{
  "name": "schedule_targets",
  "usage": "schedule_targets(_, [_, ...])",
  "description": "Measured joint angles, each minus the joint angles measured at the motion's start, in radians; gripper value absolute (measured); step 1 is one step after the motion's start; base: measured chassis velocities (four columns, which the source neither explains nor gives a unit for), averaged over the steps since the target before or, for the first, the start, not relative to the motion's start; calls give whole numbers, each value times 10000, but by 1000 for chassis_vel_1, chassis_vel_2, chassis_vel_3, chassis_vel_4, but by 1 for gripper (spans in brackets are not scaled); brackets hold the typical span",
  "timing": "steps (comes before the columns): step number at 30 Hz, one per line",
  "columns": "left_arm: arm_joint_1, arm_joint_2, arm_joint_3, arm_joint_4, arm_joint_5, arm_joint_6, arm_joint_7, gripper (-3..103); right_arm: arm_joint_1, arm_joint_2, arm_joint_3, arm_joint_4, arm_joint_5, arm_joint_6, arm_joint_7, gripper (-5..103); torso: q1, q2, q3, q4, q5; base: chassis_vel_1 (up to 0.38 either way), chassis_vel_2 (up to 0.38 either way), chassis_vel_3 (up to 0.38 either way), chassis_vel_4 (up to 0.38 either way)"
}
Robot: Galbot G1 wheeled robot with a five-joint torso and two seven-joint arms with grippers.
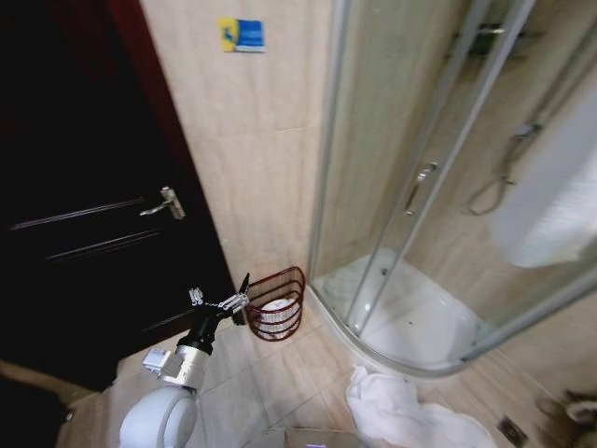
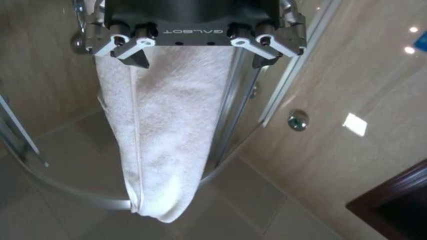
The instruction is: Discard the used towel into the hamper.
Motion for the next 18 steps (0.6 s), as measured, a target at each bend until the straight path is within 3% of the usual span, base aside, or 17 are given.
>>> schedule_targets(2, [-1, 0, 1, 0, 0, 0, 1, 100, 552, -647, -48, -603, 19, -80, 99, 100, 0, 0, 0, -12, 3, 0, 0, 0, 0])
schedule_targets(5, [-1, 0, 2, 0, 0, 0, 1, 100, 989, -1002, -126, -896, 30, -289, 263, 100, 0, 0, 0, -13, 2, 0, 0, 0, 0])
schedule_targets(18, [-1, 0, 1, 0, 0, 0, 1, 100, 3002, -1822, -1625, -2175, -296, -835, 611, 100, 0, 0, -1, -6, 2, 0, 0, 0, 0])
